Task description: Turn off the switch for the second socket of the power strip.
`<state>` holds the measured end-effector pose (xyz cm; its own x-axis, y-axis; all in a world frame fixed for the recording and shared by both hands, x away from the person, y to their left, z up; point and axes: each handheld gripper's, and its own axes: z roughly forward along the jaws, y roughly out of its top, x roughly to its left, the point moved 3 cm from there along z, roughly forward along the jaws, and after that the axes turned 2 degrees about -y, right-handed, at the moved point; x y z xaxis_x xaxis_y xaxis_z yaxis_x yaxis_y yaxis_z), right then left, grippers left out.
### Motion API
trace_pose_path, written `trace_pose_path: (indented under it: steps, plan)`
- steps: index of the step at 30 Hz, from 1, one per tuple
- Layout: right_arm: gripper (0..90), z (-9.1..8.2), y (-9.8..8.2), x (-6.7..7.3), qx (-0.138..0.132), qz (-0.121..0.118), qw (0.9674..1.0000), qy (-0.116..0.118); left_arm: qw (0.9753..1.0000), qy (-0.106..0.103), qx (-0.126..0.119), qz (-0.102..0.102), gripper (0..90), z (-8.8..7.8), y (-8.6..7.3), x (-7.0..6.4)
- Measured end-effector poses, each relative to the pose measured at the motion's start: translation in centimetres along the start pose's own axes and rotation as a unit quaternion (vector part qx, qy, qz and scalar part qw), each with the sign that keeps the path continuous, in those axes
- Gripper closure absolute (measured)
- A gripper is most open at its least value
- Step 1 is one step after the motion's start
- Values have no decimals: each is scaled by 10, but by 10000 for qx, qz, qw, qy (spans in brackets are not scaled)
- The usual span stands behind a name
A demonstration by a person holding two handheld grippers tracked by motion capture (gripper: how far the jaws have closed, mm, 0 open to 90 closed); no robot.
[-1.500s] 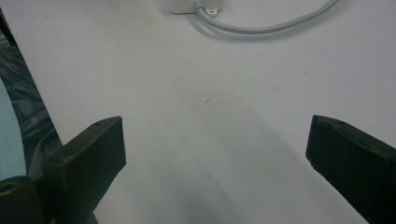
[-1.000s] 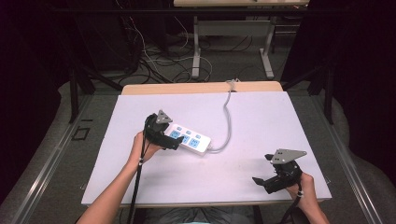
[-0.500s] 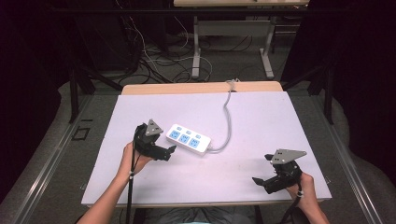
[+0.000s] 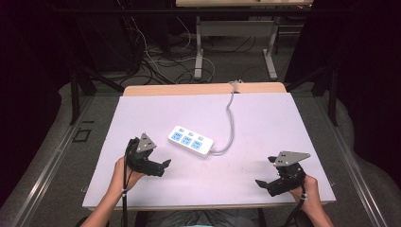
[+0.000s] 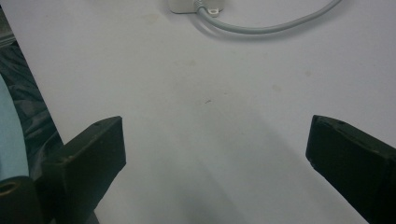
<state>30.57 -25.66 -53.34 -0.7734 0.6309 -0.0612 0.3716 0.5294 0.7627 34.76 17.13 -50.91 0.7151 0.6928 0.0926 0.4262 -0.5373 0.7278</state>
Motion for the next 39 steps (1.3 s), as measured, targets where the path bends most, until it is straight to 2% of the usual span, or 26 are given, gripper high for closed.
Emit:
trace_pose_path:
  steps: [10, 18, 19, 20, 24, 30, 32, 34, 39]
  plan:
    - [42, 0, 0, 0, 5, -3, 10000, 1, 9999, 92, 23, -112, 2, -18, -23, 1]
    - [42, 0, 0, 0, 75, -11, 10000, 52, 9998, 109, 47, -165, 2, -26, -39, 1]
    - [42, 0, 0, 0, 72, -8, 10000, 49, 9998, 125, 26, -172, 2, -26, -40, 1]
    - [42, 0, 0, 0, 35, -10, 10000, 22, 9998, 109, 114, -146, 2, -27, -42, 2]
    - [42, 0, 0, 0, 22, -13, 10000, 26, 9997, 131, 31, -219, 2, -29, -46, 2]
    - [42, 0, 0, 0, 79, -13, 10000, 45, 9997, 158, 44, -176, 2, -33, -52, 2]
    - [41, 0, 0, 0, 24, -6, 10000, 29, 9997, 172, 48, -148, 1, -33, -55, 2]
    - [42, 0, 0, 0, 79, -12, 10000, 43, 9997, 146, 36, -180, 2, -33, -58, 1]
    - [41, 0, 0, 0, 19, -30, 10000, 26, 9997, 156, 35, -203, 2, -36, -63, 0]
